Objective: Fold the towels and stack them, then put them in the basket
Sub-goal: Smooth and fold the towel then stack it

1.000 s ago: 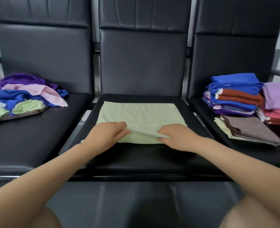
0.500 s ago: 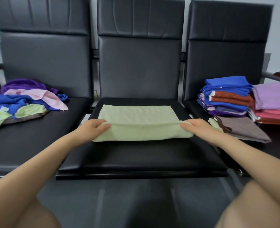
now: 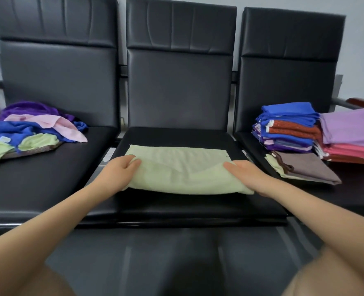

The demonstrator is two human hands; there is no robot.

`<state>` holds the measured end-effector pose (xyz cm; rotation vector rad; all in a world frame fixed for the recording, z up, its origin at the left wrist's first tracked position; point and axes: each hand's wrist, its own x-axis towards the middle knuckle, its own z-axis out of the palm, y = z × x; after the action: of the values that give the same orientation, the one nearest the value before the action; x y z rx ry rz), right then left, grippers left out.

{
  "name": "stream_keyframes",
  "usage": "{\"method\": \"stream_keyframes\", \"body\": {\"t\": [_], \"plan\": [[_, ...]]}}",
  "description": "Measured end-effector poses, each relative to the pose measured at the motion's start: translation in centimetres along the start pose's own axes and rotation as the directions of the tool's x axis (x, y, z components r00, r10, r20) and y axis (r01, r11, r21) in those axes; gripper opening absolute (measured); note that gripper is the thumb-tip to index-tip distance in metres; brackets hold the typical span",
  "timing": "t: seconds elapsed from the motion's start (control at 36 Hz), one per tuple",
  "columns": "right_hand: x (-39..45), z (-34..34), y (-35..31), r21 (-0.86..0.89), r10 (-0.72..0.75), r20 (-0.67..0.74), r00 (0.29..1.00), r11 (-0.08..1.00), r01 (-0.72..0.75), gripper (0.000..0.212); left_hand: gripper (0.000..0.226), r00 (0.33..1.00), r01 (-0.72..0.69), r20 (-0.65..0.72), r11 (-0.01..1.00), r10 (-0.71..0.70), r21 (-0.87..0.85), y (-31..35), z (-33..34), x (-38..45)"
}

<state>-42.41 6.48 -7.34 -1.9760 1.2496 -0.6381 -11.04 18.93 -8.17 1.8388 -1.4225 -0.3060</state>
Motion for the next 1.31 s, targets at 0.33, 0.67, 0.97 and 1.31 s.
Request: {"method": "stream_keyframes", "body": {"t": [0.33,0.67,0.97,1.31], "plan": [[4.7,-2.0,0.5,-0.117,-0.043,-0.130,0.991,0.993,0.028,0.030,0.023,0.998,-0.057,0.015,0.966,0.055,0.253,0.1,0.3,5.0],[10.7,0.1,1.5,-0.283,-0.044,-0.345,0.938,0.957,-0.059,0.026,0.018,0.976,0.106,-0.210,0.973,-0.062,0.203,-2.0,3.8,12.3],[12.8,1.8,3.3,-0.432,0.054,-0.329,0.943,0.879,-0.201,0.027,0.021,0.982,0.150,-0.146,0.958,-0.117,0.246,-6.3,3.5,12.3],[9.3,-0.2,1.8,-0.374,0.339,-0.226,0.913,0.835,-0.403,0.066,0.036,0.943,0.332,-0.117,0.919,-0.313,0.215,-5.2,2.3,10.5]]}}
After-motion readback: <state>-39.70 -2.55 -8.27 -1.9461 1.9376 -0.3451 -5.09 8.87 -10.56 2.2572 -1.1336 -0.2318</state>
